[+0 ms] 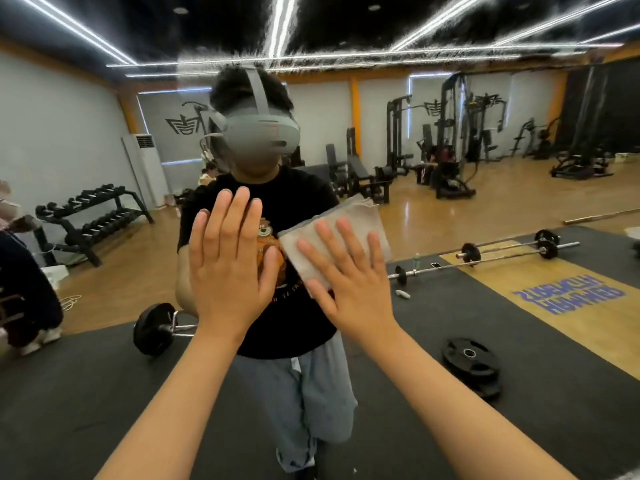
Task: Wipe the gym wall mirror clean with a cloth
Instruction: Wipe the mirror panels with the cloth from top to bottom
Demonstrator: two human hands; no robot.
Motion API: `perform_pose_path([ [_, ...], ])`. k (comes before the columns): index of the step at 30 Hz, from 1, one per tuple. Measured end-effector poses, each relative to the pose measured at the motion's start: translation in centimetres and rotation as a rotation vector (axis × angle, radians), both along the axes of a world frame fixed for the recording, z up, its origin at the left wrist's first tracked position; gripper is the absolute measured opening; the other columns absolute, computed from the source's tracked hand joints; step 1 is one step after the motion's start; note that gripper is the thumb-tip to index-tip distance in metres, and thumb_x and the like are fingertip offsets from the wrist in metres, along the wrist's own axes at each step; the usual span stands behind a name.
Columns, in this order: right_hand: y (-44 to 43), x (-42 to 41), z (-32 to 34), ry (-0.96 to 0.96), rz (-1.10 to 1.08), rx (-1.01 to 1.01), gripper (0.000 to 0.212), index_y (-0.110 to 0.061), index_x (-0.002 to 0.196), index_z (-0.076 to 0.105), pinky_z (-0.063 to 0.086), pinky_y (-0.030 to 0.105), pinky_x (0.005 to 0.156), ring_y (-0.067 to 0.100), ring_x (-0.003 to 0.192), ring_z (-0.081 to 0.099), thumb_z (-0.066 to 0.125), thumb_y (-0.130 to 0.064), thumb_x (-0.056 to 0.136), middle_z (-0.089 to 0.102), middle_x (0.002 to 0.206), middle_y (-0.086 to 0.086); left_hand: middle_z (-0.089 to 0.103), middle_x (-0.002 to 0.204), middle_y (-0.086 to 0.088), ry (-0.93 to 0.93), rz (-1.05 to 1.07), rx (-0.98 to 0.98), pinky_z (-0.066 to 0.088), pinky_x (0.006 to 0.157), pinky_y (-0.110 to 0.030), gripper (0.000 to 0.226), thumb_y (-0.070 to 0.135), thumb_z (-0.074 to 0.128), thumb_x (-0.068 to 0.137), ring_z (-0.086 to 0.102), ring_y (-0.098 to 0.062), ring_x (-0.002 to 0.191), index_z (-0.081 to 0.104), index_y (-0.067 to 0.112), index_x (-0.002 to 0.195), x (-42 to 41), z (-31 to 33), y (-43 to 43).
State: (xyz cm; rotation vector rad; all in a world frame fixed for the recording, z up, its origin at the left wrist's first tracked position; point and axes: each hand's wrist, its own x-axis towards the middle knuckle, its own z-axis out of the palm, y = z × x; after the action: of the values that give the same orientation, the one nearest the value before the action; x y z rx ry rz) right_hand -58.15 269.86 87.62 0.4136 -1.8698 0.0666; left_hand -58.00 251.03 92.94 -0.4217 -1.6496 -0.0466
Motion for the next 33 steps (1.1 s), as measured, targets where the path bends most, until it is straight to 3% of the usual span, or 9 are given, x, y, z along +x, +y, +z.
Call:
perform_pose_path([
  [4,6.5,-0.8,-0.5,0.033,-0.076,-0.053,0.055,-0.033,0.157,0.014,0.003,0.049,0.122,0.020,0.153,0.000,0.028,-0.045,0.105,-0.005,0.166,-0.007,0.036,0.154,-0.014,0.001,-0.018,0.012,0.009,0.124,-0.040,0.057,0.029,0.051,0.097,0.024,-0.028,0.146,0.038,0.005,0.147,0.1,0.2,0.1],
  [7,12.6,-1.1,-1.2,0.028,-0.092,-0.082,0.056,-0.035,0.158,0.010,0.001,0.049,0.122,0.019,0.153,-0.002,0.027,-0.043,0.105,-0.005,0.166,-0.007,0.031,0.153,-0.011,-0.006,-0.064,0.067,0.008,0.124,-0.039,0.055,0.028,0.045,0.097,0.023,-0.028,0.145,0.035,0.006,0.146,0.5,0.2,0.4],
  [10,16.6,-1.0,-2.6,-0.027,-0.120,-0.243,0.055,-0.034,0.158,0.007,-0.001,0.051,0.121,0.018,0.153,-0.006,0.023,-0.043,0.107,-0.008,0.166,-0.008,0.028,0.150,-0.012,0.005,-0.122,0.089,0.012,0.123,-0.041,0.051,0.031,0.036,0.100,0.021,-0.026,0.145,0.032,0.007,0.144,1.0,-0.8,2.7],
  [16,12.3,-0.4,-3.0,-0.140,-0.056,-0.506,0.055,-0.030,0.157,-0.009,-0.008,0.058,0.118,0.025,0.151,-0.016,0.011,-0.042,0.107,-0.023,0.163,-0.005,0.032,0.150,-0.009,-0.049,-0.066,0.074,0.010,0.124,-0.038,0.052,0.025,0.041,0.098,0.018,-0.019,0.148,0.034,0.007,0.146,-0.2,-3.4,8.0],
  [19,6.8,0.6,-3.6,-0.170,0.045,-0.307,0.055,-0.030,0.158,-0.006,-0.014,0.054,0.119,0.026,0.152,-0.016,0.014,-0.039,0.107,-0.021,0.164,-0.003,0.034,0.151,-0.009,-0.025,-0.031,0.101,0.012,0.124,-0.039,0.051,0.024,0.037,0.099,0.012,-0.013,0.152,0.035,0.006,0.147,-0.5,-3.6,8.0],
  [22,2.3,1.0,-5.1,-0.127,0.124,-0.014,0.060,-0.029,0.158,0.011,-0.008,0.051,0.121,0.022,0.153,-0.006,0.035,-0.031,0.102,-0.012,0.166,-0.005,0.036,0.150,-0.010,-0.012,-0.053,0.098,0.013,0.123,-0.039,0.050,0.029,0.032,0.102,0.013,-0.012,0.152,0.037,0.006,0.145,-0.6,-3.6,7.9],
  [25,2.4,0.3,-5.0,-0.089,0.153,0.022,0.051,-0.029,0.155,0.022,-0.001,0.045,0.123,0.015,0.153,0.001,0.033,-0.032,0.105,0.007,0.166,-0.009,0.035,0.151,-0.010,-0.005,-0.041,0.085,0.013,0.123,-0.038,0.050,0.029,0.032,0.101,0.013,-0.012,0.152,0.037,0.006,0.145,-0.7,-3.7,7.7],
  [29,6.7,-0.2,-4.0,-0.043,0.046,0.012,0.052,-0.036,0.157,0.002,-0.006,0.042,0.121,0.012,0.152,-0.008,0.017,-0.039,0.107,-0.012,0.165,-0.010,0.035,0.151,-0.011,0.004,-0.009,0.075,0.012,0.123,-0.039,0.053,0.029,0.037,0.099,0.015,-0.016,0.151,0.036,0.005,0.146,-0.7,-3.8,7.6],
  [33,14.9,-1.5,-2.9,-0.004,-0.045,-0.092,0.053,-0.037,0.157,0.002,-0.006,0.045,0.122,0.016,0.153,-0.007,0.019,-0.040,0.107,-0.012,0.165,-0.010,0.032,0.151,-0.011,-0.001,0.028,0.071,0.011,0.123,-0.039,0.054,0.031,0.045,0.099,0.023,-0.026,0.145,0.034,0.005,0.146,-0.9,-3.9,7.6],
])
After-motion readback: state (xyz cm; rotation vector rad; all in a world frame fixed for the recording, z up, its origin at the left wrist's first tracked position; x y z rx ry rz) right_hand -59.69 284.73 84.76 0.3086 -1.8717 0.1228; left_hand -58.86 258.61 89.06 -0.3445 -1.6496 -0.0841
